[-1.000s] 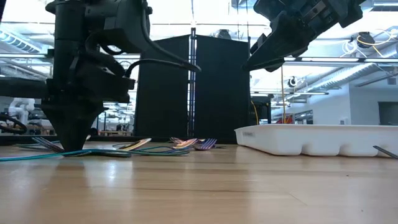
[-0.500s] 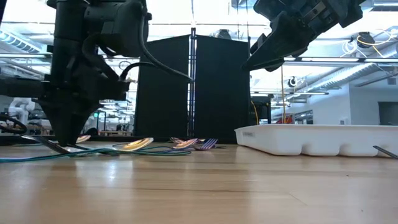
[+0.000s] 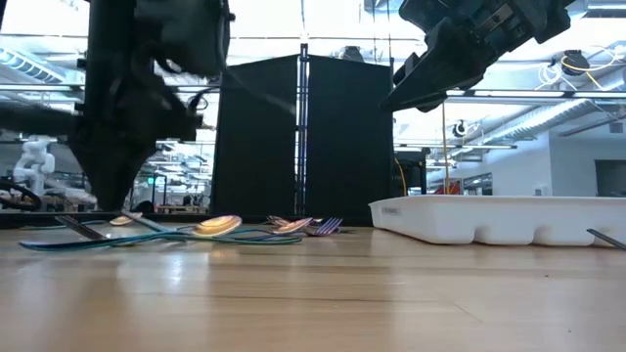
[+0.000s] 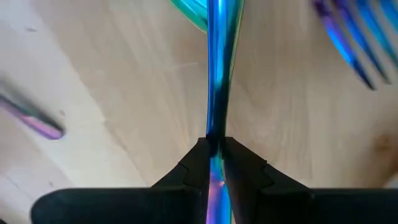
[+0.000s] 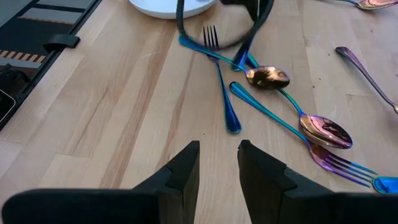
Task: Sort silverware
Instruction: Put the blue knife into the utensil organizer
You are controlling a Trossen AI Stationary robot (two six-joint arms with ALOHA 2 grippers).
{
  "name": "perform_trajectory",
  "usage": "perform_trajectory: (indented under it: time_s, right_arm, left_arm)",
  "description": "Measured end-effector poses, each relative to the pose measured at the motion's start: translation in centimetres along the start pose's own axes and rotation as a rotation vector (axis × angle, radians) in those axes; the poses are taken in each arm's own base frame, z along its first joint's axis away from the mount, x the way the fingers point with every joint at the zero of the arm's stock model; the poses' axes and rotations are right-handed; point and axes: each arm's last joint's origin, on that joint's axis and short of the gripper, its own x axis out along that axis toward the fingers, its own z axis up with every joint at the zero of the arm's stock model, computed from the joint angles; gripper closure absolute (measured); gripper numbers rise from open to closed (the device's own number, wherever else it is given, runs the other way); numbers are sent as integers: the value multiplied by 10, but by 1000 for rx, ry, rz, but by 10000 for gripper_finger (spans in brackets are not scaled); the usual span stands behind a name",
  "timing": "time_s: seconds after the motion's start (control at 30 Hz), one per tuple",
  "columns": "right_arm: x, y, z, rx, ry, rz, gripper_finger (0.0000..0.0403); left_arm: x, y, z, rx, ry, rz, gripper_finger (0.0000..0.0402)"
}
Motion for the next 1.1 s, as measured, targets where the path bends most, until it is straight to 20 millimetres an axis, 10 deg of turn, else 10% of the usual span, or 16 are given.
perform_trajectory:
  time_s: [0.73, 1.1]
  right_arm:
    - [0, 0, 5, -2, -54, 4, 307]
    - [0, 0, 7, -5, -68, 5, 307]
  left_arm:
    - [-33, 6, -28, -164, -177, 51, 393]
    - [-42, 15, -82, -432, -694, 79, 384]
